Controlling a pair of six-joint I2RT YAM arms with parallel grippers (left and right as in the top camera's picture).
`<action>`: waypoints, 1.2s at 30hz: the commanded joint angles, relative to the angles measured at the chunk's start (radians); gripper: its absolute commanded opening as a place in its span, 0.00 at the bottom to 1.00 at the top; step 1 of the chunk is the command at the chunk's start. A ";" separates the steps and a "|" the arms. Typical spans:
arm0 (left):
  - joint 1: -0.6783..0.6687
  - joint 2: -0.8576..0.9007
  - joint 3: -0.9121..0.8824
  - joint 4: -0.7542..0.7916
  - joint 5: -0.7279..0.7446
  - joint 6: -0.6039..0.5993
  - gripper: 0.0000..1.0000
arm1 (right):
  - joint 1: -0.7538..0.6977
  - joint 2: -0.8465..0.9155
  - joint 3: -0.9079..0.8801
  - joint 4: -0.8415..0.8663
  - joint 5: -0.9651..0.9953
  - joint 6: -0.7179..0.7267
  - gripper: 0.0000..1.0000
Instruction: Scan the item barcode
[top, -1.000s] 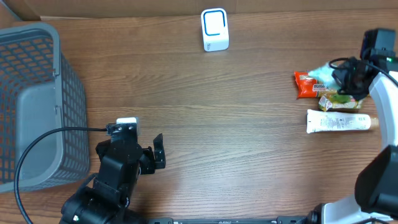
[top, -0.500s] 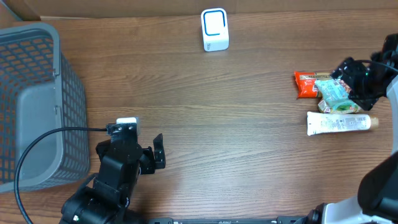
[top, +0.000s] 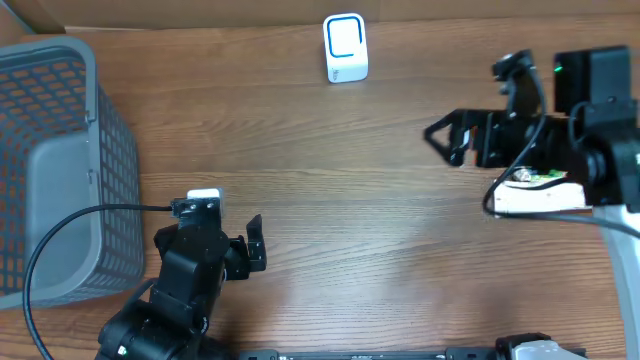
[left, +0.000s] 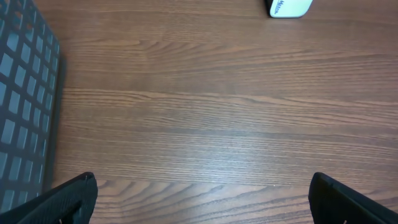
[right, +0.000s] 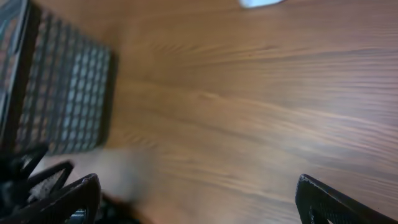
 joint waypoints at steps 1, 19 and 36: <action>-0.006 -0.003 -0.003 0.004 -0.013 -0.014 1.00 | 0.037 0.009 0.018 -0.011 -0.006 0.012 1.00; -0.006 -0.003 -0.003 0.004 -0.013 -0.014 1.00 | 0.040 -0.026 -0.224 0.262 0.268 0.002 1.00; -0.006 -0.003 -0.003 0.004 -0.013 -0.014 1.00 | -0.012 -0.786 -1.274 1.291 0.289 -0.232 1.00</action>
